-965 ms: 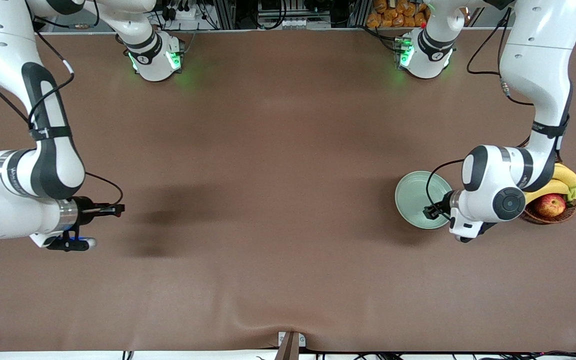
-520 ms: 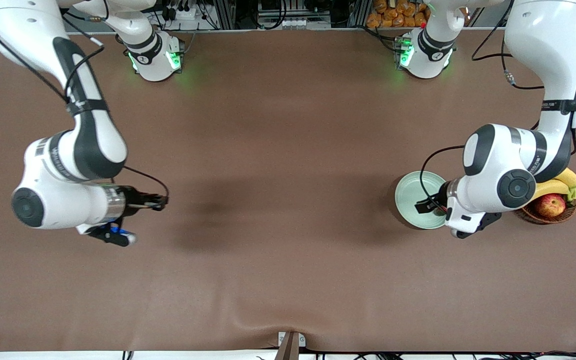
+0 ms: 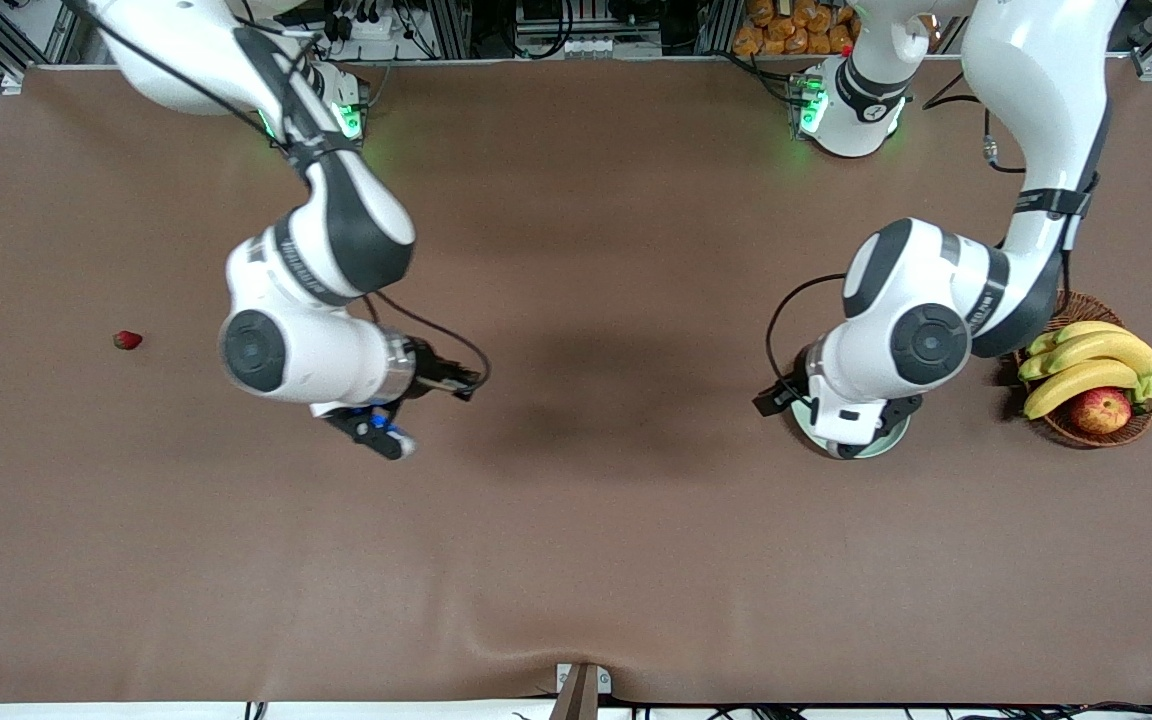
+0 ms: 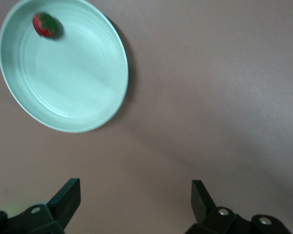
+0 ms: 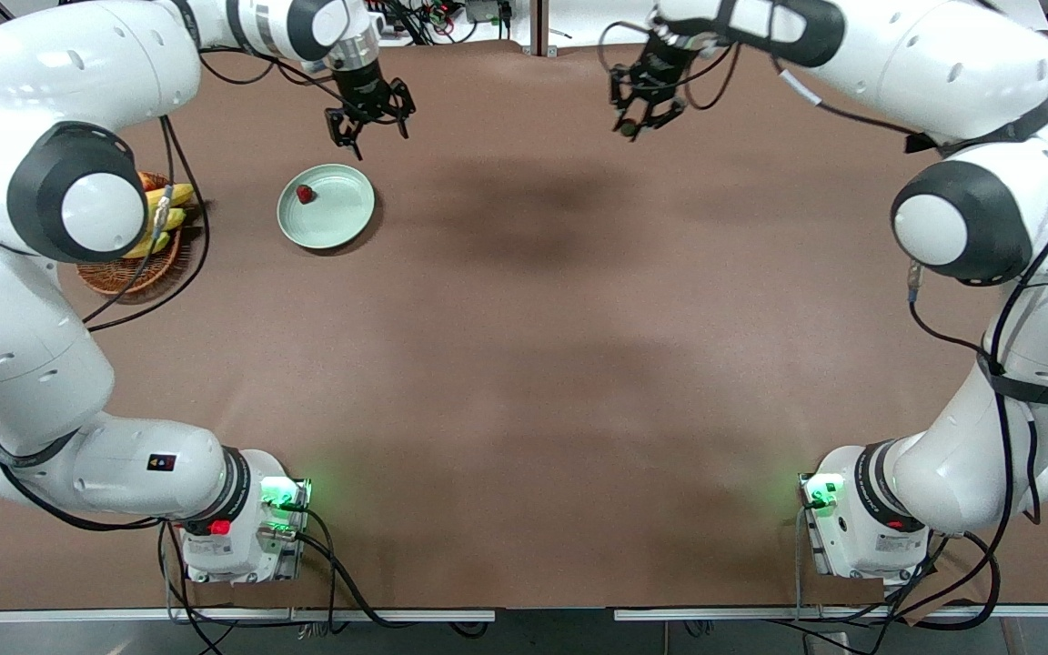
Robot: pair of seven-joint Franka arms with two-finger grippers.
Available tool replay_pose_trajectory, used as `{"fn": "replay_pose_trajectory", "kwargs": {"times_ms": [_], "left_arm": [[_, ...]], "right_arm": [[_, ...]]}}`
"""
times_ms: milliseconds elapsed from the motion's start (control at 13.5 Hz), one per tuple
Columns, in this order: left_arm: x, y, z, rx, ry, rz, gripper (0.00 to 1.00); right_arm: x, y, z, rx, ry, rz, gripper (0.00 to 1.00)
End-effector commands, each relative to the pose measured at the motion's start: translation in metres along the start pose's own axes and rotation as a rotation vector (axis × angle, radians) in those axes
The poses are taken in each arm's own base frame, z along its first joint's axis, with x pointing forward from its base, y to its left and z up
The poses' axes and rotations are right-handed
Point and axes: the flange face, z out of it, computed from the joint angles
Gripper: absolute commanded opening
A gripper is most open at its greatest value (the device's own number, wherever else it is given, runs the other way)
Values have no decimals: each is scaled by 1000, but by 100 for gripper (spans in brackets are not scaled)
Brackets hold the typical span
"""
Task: Collect all strawberries into plate
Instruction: 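Pass the second strawberry from the right gripper to the left gripper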
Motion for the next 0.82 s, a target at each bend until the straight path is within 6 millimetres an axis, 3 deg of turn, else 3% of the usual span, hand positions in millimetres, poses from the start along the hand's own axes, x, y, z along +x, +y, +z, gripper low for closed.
{"fn": "replay_pose_trajectory", "kwargs": {"times_ms": [0, 223, 520, 594, 743], "left_arm": [[-11, 21, 6, -16, 10, -78, 100], [-30, 37, 16, -32, 25, -155, 100], [-46, 55, 38, -39, 23, -205, 100], [-47, 55, 40, -39, 24, -220, 100], [-50, 58, 41, -43, 23, -254, 100]], "right_arm": [[-26, -34, 51, 44, 8, 77, 0], [-50, -58, 114, 91, 52, 91, 0], [-71, -69, 197, 120, 91, 115, 0], [-77, -70, 213, 129, 100, 117, 0], [-82, -70, 227, 128, 102, 113, 0]]}}
